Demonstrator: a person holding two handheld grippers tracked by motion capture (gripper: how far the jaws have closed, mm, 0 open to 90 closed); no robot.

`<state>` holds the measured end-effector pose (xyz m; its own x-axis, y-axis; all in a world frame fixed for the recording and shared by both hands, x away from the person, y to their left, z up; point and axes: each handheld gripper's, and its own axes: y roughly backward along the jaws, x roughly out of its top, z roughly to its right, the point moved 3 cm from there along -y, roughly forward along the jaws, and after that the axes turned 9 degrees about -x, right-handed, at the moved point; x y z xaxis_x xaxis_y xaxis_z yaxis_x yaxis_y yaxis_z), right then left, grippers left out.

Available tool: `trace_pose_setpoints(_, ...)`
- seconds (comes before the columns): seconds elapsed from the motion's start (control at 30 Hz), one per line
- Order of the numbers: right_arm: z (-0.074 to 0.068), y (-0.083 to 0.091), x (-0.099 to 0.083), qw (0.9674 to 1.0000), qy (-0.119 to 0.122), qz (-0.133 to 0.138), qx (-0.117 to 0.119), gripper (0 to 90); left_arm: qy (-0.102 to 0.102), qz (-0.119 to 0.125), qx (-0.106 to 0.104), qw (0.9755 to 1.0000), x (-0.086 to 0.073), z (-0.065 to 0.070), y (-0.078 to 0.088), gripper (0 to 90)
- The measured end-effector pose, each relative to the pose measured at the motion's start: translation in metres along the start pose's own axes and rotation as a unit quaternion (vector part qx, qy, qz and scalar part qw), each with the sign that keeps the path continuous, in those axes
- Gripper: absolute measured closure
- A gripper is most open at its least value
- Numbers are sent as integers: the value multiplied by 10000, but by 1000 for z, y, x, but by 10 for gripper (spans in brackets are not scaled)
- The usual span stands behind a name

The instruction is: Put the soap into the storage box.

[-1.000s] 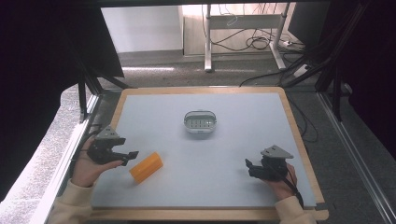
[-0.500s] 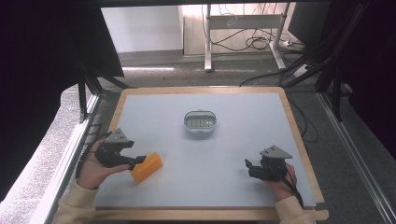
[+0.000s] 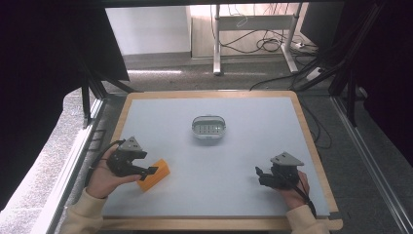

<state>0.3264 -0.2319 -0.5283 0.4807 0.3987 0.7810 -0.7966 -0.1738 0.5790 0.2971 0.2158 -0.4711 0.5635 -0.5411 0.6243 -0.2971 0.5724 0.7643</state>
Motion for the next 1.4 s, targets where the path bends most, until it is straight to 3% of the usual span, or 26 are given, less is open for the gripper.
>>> trace_pose_setpoints(0.2, 0, 0, 0, 10000, 18, -1, -15, 167, 22, -293, 47, 9996, -1, 0, -13, 290)
trace_pose_setpoints(0.33, -1, -1, 0, 10000, 51, -18, -22, 167, 200, -466, 123, 9986, 0, -4, -21, 295)
trace_pose_setpoints(0.47, -1, -1, 0, 10000, 81, -11, -23, 167, 183, -697, 50, 9974, -1, -3, -32, 298)
trace_pose_setpoints(0.73, -1, -2, -1, 9999, 98, -17, -16, 167, 215, -1099, 66, 9937, -4, -6, -47, 336)
trace_pose_setpoints(0.9, -2, -1, -1, 9999, 124, -33, -24, 166, 245, -1390, 22, 9900, -6, -7, -58, 357)
trace_pose_setpoints(1.1, -2, -2, -1, 9999, 124, -44, -51, 165, 226, -1657, -28, 9859, -9, -8, -67, 474)
trace_pose_setpoints(1.23, -2, -2, -2, 9999, 135, -67, -48, 164, 184, -1687, 100, 9855, -10, -9, -71, 605)
trace_pose_setpoints(1.4, -1, -2, -2, 9999, 133, -67, -66, 164, 190, -1669, 32, 9858, -10, -10, -70, 614)
